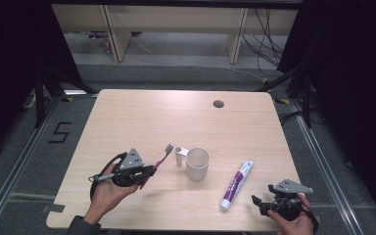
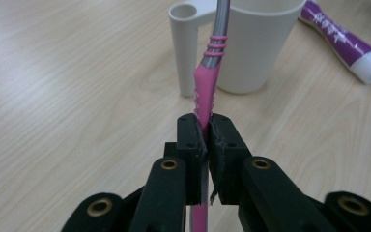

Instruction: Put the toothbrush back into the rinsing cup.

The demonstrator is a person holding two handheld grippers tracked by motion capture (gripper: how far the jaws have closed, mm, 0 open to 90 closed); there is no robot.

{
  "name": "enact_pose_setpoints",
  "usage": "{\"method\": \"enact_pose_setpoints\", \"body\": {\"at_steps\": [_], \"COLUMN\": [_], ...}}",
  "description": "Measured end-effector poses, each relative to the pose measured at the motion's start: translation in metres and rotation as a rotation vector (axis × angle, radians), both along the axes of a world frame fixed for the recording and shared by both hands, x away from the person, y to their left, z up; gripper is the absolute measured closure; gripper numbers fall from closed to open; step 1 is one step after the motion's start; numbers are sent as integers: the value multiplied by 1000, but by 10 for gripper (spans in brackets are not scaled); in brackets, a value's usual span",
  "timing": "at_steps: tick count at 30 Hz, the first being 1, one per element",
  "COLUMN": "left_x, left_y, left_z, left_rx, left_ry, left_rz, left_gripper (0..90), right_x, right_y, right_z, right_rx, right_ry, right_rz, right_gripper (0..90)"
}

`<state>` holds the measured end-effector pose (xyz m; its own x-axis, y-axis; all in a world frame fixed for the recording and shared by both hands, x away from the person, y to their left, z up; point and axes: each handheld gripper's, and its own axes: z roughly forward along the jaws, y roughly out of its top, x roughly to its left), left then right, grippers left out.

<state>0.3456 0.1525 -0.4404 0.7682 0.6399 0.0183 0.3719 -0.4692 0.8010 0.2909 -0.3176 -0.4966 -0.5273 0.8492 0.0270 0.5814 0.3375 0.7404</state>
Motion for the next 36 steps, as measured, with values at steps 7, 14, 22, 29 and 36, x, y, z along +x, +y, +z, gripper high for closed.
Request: {"method": "enact_pose_setpoints", "body": {"at_steps": [7, 14, 22, 29, 36], "left_x": [8, 15, 20, 28, 38], "left_y": [-1, -5, -13, -24, -37], "left_z": [1, 11, 25, 31, 34], "left_rx": [-92, -178, -282, -354, -397], "left_ry": [-49, -103, -187, -223, -244], "left_rz": [38, 64, 103, 120, 131], "left_gripper": [833, 833, 833, 833, 833], "right_x": [0, 0, 0, 0, 0], "right_y": [0, 0, 0, 0, 0], "right_z": [0, 0, -1, 0, 0], "right_rx": [-8, -8, -6, -5, -6], "right_ry": [0, -3, 0, 5, 1], "right_rz": [-3, 1, 1, -8, -3], "right_gripper": [242, 242, 242, 242, 242]}}
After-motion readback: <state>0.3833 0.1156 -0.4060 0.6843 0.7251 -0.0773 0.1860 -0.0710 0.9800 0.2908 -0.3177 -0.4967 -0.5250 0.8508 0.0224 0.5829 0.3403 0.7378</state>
